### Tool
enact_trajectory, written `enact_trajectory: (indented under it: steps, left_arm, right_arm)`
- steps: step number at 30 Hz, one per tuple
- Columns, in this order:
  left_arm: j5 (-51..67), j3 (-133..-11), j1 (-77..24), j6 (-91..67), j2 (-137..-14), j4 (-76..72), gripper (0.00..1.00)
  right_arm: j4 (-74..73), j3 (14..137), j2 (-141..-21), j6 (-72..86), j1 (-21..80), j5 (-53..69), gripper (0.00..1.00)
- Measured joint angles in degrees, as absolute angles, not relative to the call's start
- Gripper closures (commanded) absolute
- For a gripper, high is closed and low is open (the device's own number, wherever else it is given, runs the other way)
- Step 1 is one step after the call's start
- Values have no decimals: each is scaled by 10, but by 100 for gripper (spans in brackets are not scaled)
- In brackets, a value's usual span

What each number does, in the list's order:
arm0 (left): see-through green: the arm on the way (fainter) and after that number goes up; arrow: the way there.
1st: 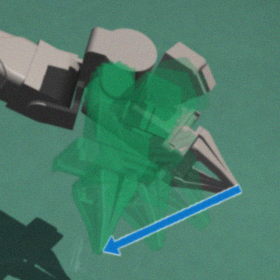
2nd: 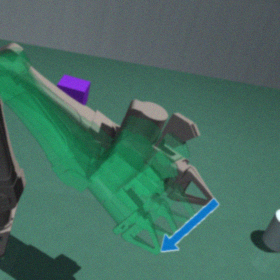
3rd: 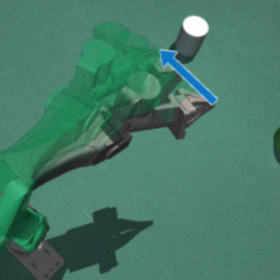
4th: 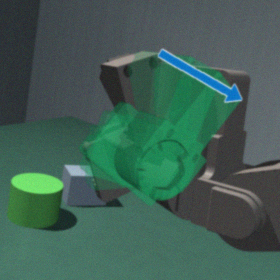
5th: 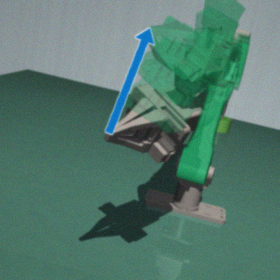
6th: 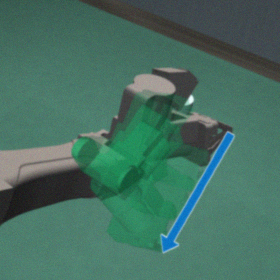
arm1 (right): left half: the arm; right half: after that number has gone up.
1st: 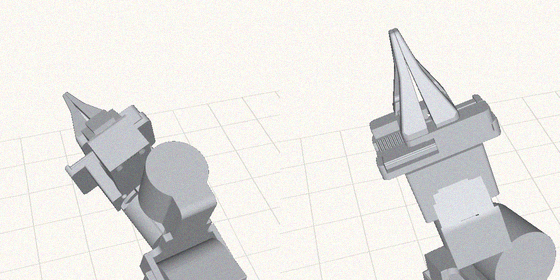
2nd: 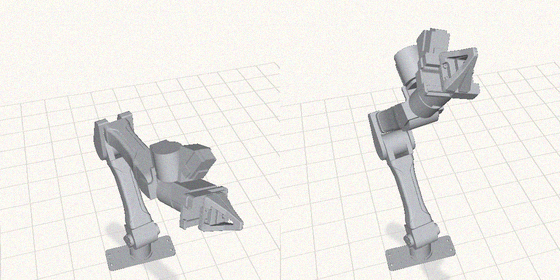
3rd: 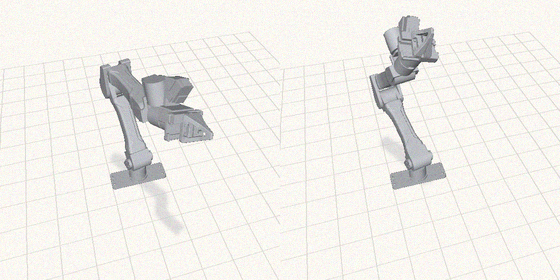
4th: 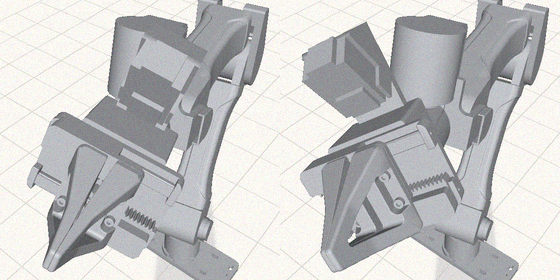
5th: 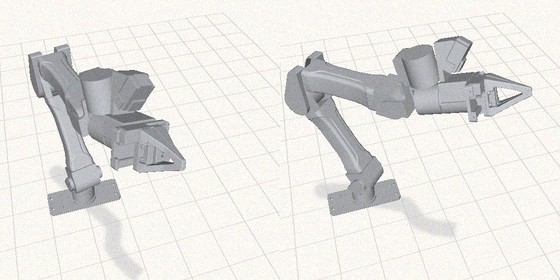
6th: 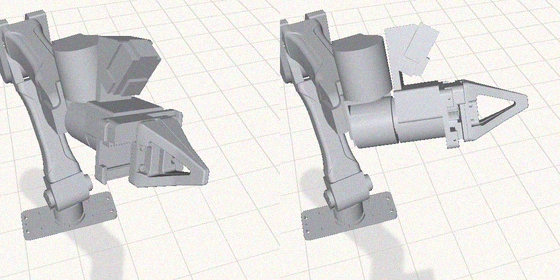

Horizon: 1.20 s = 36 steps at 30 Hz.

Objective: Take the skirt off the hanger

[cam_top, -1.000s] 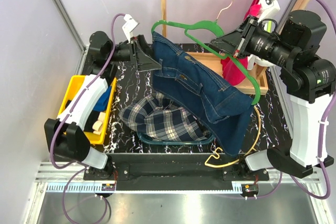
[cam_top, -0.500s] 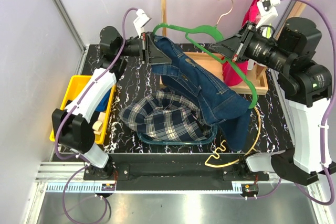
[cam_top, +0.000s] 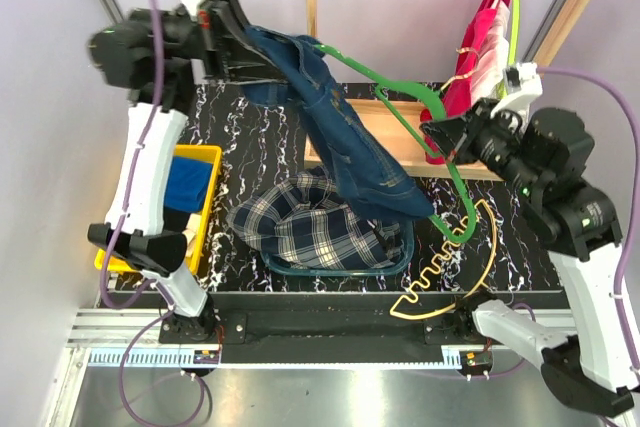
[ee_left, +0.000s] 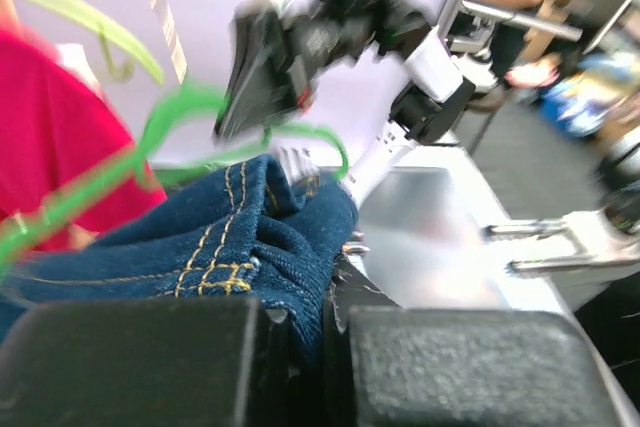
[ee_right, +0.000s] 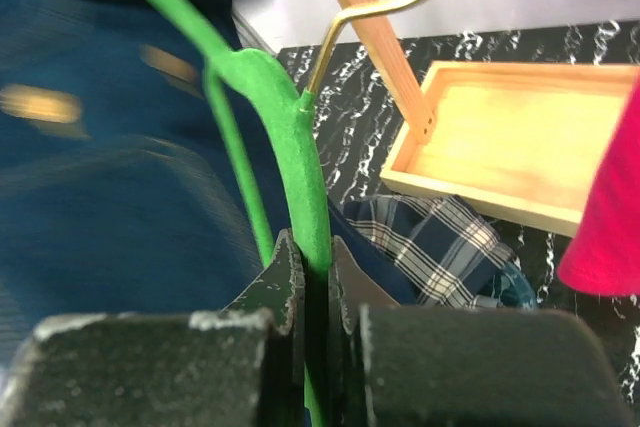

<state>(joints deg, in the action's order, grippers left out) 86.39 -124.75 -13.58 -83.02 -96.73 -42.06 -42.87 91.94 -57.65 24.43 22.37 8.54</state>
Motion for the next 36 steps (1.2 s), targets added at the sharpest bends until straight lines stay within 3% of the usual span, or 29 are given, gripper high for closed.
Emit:
enact_trajectory:
  steps: [6,10,14,17,20,24,27,31,36]
  left_arm:
    - [839,-1446,-132,-743,-971,-293,100]
    - [787,-1451,-82,-714,-939,-266,100]
    - [701,-1452,31,-700,-906,-260,100]
    - [659,-1442,125,-711,-880,-272,100]
    - [649,-1389,151,-719,-849,-289,98]
    - [676,-1255,83,-693,-798,-278,94]
    - [702,-1188,-29,-624,-781,-210,94]
    - [710,-1159,-121,-522,-792,-85,94]
    - [714,-1138,-157,-469,-800,-29,94]
  right_arm:
    - [-375,792,-526,264,229,50,100]
    - [-411,733,-509,278,228,-29,100]
    - [-520,696,-505,277,216,-161,100]
    - [-580,699,-482,277,213,-221,100]
    - [-623,727,-423,276,213,-252,100]
    - [-679,799,-351,293,213,-266,100]
    - [-719,817,-308,314,213,-267,100]
    - [-765,812,-276,357,213,-269,100]
    - [-783,809,-255,406,213,-255,100]
